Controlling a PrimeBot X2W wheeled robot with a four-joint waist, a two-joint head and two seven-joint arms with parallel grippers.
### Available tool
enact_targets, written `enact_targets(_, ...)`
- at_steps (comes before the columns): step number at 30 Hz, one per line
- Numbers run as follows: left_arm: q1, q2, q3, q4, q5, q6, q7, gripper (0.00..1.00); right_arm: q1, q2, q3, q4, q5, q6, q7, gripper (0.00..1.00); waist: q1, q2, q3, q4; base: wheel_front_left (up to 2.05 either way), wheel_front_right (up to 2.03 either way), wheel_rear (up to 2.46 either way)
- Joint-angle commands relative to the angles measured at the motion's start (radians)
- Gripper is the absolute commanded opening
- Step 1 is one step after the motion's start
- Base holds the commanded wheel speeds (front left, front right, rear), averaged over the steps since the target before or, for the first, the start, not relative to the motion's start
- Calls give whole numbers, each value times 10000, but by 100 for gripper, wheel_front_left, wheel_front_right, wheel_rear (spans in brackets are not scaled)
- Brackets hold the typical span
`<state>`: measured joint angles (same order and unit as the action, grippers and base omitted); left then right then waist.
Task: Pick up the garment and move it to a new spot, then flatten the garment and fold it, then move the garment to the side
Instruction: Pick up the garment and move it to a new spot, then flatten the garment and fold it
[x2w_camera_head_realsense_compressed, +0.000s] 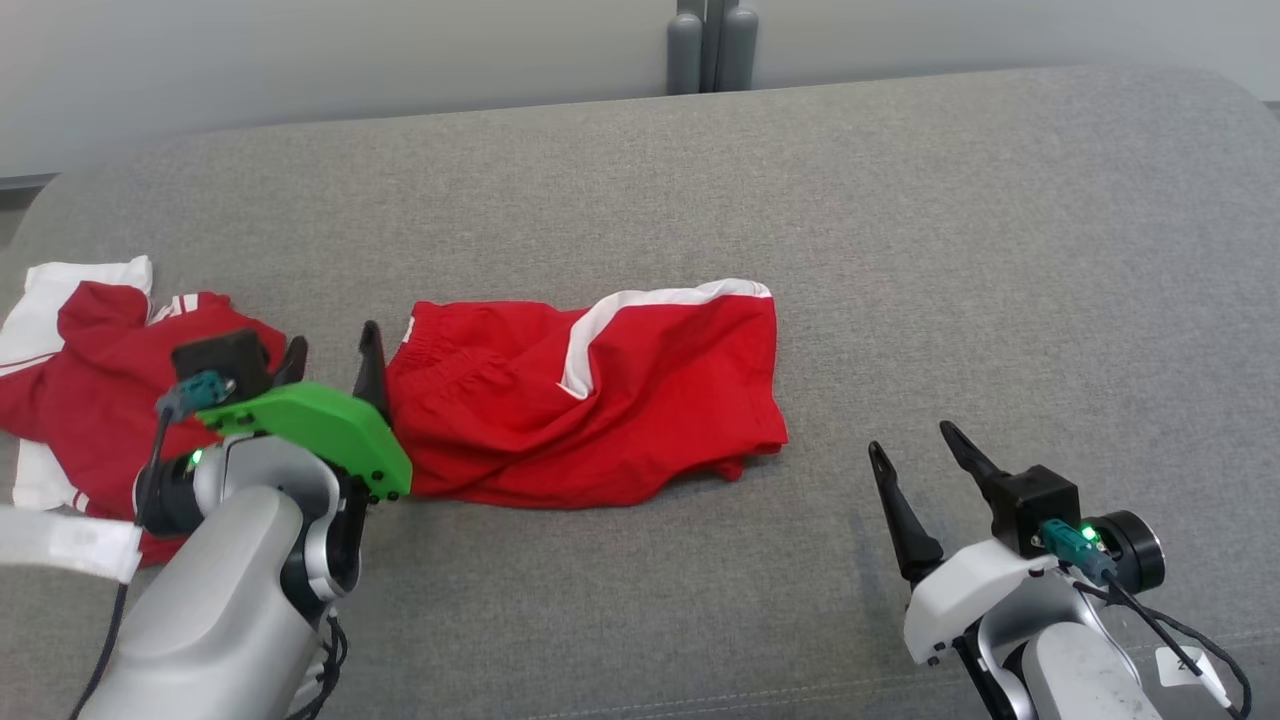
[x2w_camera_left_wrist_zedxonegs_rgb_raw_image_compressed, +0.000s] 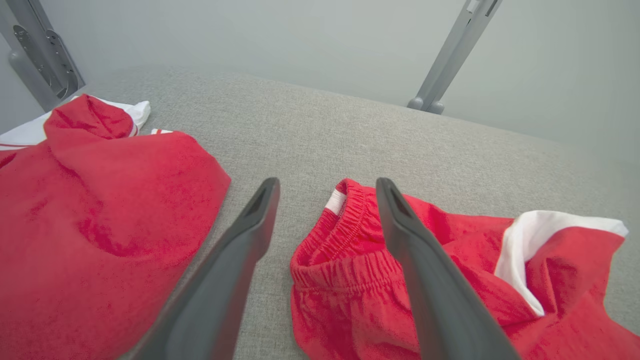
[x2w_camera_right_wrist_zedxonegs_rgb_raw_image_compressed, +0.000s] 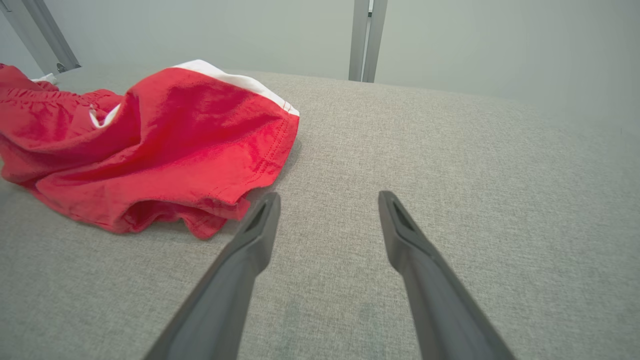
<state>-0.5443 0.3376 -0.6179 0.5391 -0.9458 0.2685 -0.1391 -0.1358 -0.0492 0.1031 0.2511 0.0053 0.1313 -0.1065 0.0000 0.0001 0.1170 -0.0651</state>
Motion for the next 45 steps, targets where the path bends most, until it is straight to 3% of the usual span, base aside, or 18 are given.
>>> enact_targets(1, -337, 170, -276, -208, 160, 18, 602, 100, 63, -22, 16, -56, 59, -10, 51, 100, 0, -1, 64, -137, 0, 0, 0)
enact_targets(2, -772, 321, -767, -406, 354, 20, 1702, 100, 10, -22, 54, -68, 116, -10, 32, 100, 0, -1, 160, -270, 0, 0, 0)
enact_targets(5, -1513, 439, -1406, -611, 521, -19, 3379, 100, -106, -22, 107, -97, 153, -10, -2, 100, 0, -1, 352, -485, 0, 0, 0)
enact_targets(6, -1513, 439, -1406, -611, 521, -19, 3379, 100, -106, -22, 107, -97, 153, -10, -2, 100, 0, -1, 352, -485, 0, 0, 0)
enact_targets(10, -2512, 584, -2126, -674, 885, 82, 5096, 100, -200, -20, 158, -76, 208, -10, -52, 100, 0, -1, 626, -798, 0, 0, 0)
enact_targets(12, -3174, 738, -2679, -515, 1200, 130, 6395, 100, -307, -20, 215, -28, 244, -10, -103, 100, 0, -1, 818, -1045, 0, 0, 0)
enact_targets(23, -4030, 1115, -3514, 15, 1527, 137, 8681, 100, -431, -19, 281, 194, 355, -10, -315, 100, 0, -1, 1225, -1553, 0, 0, 0)
enact_targets(33, -3562, 1004, -3888, -681, 1221, 124, 9652, 98, -471, -19, 162, 336, 235, -10, -381, 100, 0, -1, 1084, -1045, 0, 0, 0)
enact_targets(35, -3429, 1006, -3945, -905, 1169, 145, 9733, 92, -470, -19, 203, 356, 202, -10, -363, 100, 0, -1, 1003, -928, 0, 0, 0)
enact_targets(36, -3366, 1000, -3970, -1015, 1156, 155, 9760, 80, -470, -20, 226, 365, 198, -10, -351, 100, 0, -1, 965, -877, 0, 0, 0)
enact_targets(38, -3190, 1023, -3997, -1168, 1073, 178, 9770, 46, -476, -20, 279, 374, 210, -10, -326, 100, 0, -1, 894, -808, 0, 0, 0)
enact_targets(39, -3125, 1025, -3983, -1232, 1056, 185, 9710, 37, -480, -22, 300, 379, 222, -10, -318, 100, 0, -1, 873, -782, 0, 0, 0)
enact_targets(40, -3066, 1043, -3996, -1282, 1052, 174, 9637, 0, -486, -19, 330, 386, 225, -10, -313, 100, 0, -1, 849, -762, 0, 0, 0)
enact_targets(45, -2803, 994, -3774, -1462, 1041, 216, 8917, 0, -390, -20, 280, 369, 163, -10, -288, 100, 0, -1, 749, -618, 0, 0, 0)
